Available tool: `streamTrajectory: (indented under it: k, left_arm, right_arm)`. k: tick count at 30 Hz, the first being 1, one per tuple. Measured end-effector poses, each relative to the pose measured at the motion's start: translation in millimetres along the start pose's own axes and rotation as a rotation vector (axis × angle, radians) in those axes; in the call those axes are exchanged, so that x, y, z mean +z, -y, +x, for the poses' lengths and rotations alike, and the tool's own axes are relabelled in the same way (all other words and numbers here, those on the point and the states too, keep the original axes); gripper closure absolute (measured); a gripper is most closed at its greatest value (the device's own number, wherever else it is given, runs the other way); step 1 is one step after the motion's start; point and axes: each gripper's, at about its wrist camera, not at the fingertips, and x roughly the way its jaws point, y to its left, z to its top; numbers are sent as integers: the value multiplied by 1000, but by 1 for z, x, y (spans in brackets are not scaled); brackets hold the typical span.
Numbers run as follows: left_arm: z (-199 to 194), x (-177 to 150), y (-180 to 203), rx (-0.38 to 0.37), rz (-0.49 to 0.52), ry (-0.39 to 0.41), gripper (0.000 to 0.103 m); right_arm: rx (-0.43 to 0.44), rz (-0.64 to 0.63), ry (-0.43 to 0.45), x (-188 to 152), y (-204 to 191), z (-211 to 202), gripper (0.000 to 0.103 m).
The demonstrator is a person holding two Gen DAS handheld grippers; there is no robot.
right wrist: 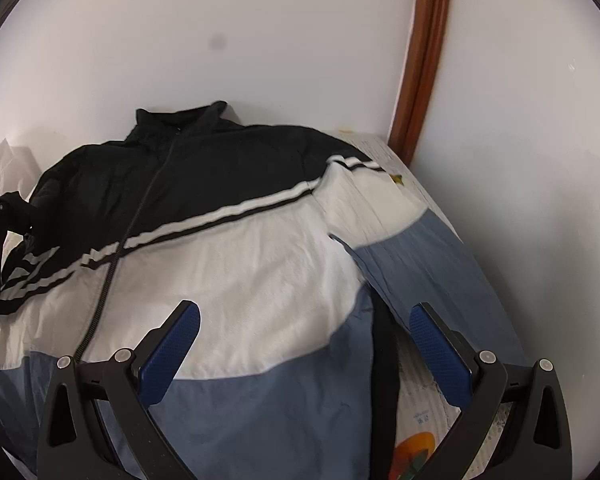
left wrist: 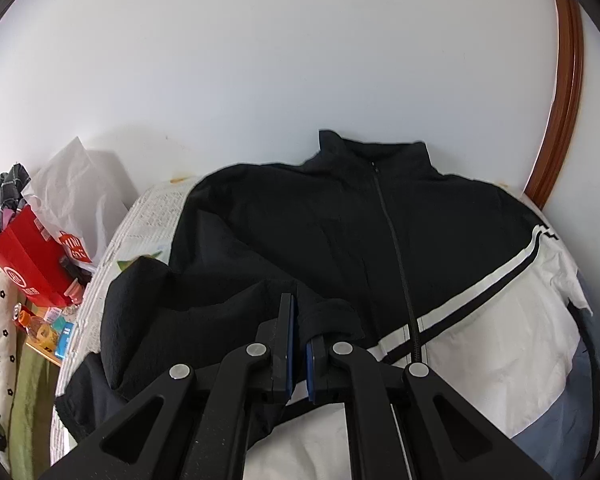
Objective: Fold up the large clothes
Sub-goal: 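Fold the black sleeve with the left gripper across the jacket body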
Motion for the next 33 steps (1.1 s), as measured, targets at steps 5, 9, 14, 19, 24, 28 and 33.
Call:
streamTrajectory:
  k: [5,9,14,19,24,28,33]
  left_arm:
    - [9,-4,3,-16,-24,-43,95]
    - [5,-6,0,-21,-39,-57,84]
    - [-5,-14,-6,-47,-58,-69,67]
    - [-26,-26,-12,-50,-64,-21,40]
    - [-43,-39,-27,-48,-78,-15,39]
    - [-52,-48,-53,-38,-108,-13,39]
    - [-58,-63,-92,-8,-155,-20,38]
  right_arm:
    - [-7,-1,-22,-8,6,7,0]
    - [-5,-3,-16,-10,3,2,0]
    - [-7,-20,18,-9,-8,-12,0]
    - [4,-49,40,-11,-22,-29,0]
    - [73,-58,37,-11,-38,-39,1]
    - [152,-76,48,-7,-58,-46,4]
    - [200,-181,75,1,-112,-47,26]
